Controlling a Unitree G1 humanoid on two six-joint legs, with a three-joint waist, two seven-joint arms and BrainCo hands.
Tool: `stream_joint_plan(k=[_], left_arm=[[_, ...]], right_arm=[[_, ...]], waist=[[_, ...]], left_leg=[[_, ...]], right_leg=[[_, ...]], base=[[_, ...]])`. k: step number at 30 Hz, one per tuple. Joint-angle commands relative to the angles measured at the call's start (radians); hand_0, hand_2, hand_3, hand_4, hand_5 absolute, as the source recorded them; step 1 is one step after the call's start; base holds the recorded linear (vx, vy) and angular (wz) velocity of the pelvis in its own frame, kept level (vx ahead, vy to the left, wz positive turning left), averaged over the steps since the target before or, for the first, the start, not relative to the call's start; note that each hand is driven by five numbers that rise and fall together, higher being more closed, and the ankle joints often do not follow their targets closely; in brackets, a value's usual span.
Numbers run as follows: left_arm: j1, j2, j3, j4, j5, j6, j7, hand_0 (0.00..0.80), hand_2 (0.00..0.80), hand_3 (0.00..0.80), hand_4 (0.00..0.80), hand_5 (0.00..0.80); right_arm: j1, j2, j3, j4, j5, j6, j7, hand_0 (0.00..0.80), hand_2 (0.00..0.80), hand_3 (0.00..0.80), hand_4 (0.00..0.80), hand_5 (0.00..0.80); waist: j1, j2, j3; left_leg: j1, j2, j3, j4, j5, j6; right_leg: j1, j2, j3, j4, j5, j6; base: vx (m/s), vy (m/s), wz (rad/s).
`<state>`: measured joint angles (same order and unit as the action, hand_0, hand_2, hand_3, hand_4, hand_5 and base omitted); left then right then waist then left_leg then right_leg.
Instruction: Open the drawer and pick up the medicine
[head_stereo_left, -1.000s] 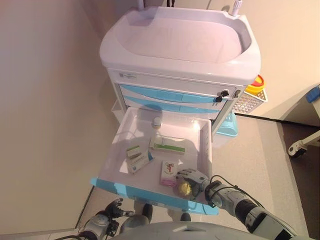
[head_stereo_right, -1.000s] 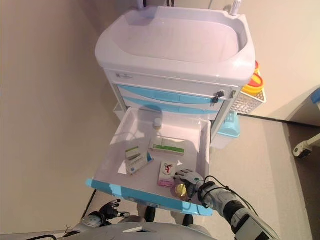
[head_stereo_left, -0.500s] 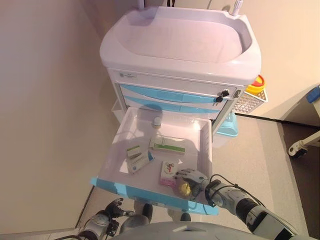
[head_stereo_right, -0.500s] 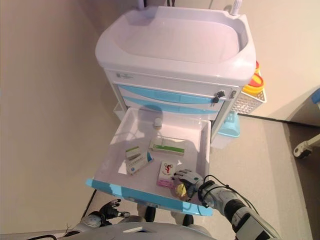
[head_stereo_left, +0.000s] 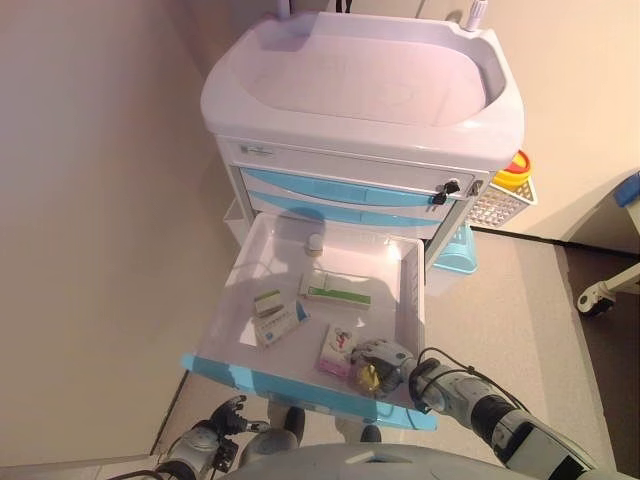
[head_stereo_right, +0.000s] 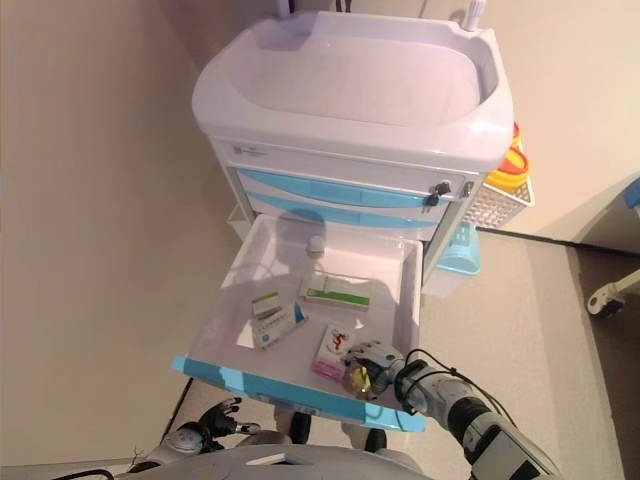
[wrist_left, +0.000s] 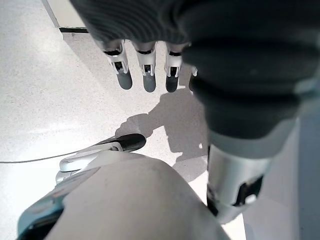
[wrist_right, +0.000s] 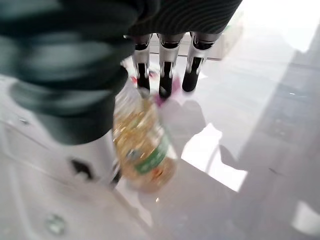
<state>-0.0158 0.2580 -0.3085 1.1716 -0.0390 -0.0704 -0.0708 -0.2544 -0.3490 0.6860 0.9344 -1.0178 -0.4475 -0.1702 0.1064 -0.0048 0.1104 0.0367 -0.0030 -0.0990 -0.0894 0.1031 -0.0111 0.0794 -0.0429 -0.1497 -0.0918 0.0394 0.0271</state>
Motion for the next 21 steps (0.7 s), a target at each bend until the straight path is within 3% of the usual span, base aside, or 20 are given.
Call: stream_joint_plan(k=[1, 5, 6, 21], left_arm=[[-0.009, -0.012, -0.039, 0.067, 0.054, -0.004, -0.024, 0.0, 0.0, 0.0, 0.0, 0.0], [-0.008, -0.012, -0.04, 0.064, 0.053, -0.003, -0.023, 0.0, 0.0, 0.0, 0.0, 0.0], [-0.008, -0.012, -0.04, 0.064, 0.054, -0.002, -0.023, 0.0, 0.0, 0.0, 0.0, 0.0], [-0.008, -0.016, -0.04, 0.069, 0.056, -0.005, -0.018, 0.0, 0.0, 0.0, 0.0, 0.0]], right_arm=[[-0.03, -0.004, 0.055, -0.052, 0.019, -0.032, -0.004, 0.627, 0.627, 0.627, 0.627, 0.627], [-0.028, -0.006, 0.053, -0.052, 0.016, -0.034, -0.007, 0.731, 0.731, 0.731, 0.731, 0.731], [-0.03, -0.005, 0.052, -0.052, 0.016, -0.034, -0.006, 0.8, 0.8, 0.8, 0.8, 0.8], [-0.035, -0.012, 0.045, -0.062, 0.039, -0.027, -0.013, 0.8, 0.8, 0.8, 0.8, 0.8]], waist=[[0.019, -0.039, 0.022], [0.018, -0.038, 0.023], [0.018, -0.038, 0.022], [0.018, -0.042, 0.021]], left_leg=[[0.02, -0.06, -0.009, 0.014, -0.104, 0.044], [0.021, -0.06, -0.008, 0.014, -0.104, 0.044], [0.021, -0.06, -0.008, 0.014, -0.104, 0.044], [0.023, -0.06, -0.009, 0.014, -0.105, 0.045]], right_leg=[[-0.027, -0.035, 0.011, 0.073, -0.017, 0.041], [-0.027, -0.035, 0.011, 0.073, -0.017, 0.041], [-0.027, -0.035, 0.011, 0.073, -0.017, 0.041], [-0.025, -0.034, 0.013, 0.073, -0.016, 0.04]], base=[[0.0, 0.0, 0.0], [0.0, 0.0, 0.0], [0.0, 0.0, 0.0], [0.0, 0.0, 0.0]])
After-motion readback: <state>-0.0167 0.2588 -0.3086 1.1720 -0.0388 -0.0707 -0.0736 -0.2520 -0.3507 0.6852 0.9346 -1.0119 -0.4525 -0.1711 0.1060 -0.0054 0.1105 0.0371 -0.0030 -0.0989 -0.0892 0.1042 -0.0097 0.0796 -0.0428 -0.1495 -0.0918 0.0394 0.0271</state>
